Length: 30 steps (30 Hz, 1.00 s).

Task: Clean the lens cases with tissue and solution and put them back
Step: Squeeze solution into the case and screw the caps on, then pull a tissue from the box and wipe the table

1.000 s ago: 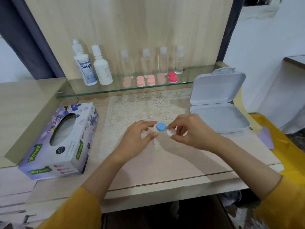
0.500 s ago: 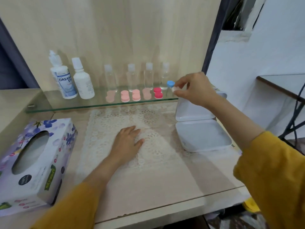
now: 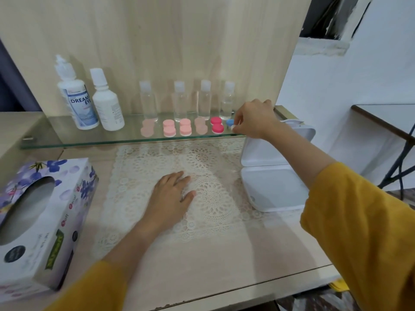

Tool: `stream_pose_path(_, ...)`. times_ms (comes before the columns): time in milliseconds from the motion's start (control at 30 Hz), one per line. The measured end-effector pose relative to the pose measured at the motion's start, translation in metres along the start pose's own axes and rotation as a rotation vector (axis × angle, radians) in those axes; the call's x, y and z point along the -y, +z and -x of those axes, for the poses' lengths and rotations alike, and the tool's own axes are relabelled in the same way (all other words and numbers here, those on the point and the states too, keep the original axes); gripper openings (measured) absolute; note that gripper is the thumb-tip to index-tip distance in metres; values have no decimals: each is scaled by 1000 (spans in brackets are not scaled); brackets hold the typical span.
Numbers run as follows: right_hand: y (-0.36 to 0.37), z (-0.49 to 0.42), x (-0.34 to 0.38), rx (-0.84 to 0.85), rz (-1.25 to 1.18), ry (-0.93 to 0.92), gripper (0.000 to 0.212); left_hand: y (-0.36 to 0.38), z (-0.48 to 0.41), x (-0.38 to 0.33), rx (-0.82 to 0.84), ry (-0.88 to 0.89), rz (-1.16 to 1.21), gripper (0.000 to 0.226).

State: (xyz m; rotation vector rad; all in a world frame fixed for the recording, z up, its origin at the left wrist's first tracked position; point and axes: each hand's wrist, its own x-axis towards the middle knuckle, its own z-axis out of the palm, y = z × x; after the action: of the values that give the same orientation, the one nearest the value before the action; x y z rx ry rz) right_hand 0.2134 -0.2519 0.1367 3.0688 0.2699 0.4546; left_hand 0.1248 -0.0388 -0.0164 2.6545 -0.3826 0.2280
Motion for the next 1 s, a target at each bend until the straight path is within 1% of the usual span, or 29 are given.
stream_pose_path(433,3,-5,1,22,-34,24,24,0,1,0,-24,5,25,50)
stream_pose_path(533,-1,-1,1,2,-72,6,26,-2,3,0,-59,1,117,48)
stream_pose_path(633,-10,12,8,-49,-97,-43,28,-8,6,-3,-125,-20,261,43)
stream_pose_path(767,-20,40,27,-86,-208,-145,27,-17,17,-4,-99,-39,291,40)
stream_pose_path(867,-12,64,47,-61,-293,-222,29,-28,32,-3,-87,-27,265,38)
stream_pose_path(1000,9,95,80,35,-429,-314,28,-56,54,3,-130,-31,203,34)
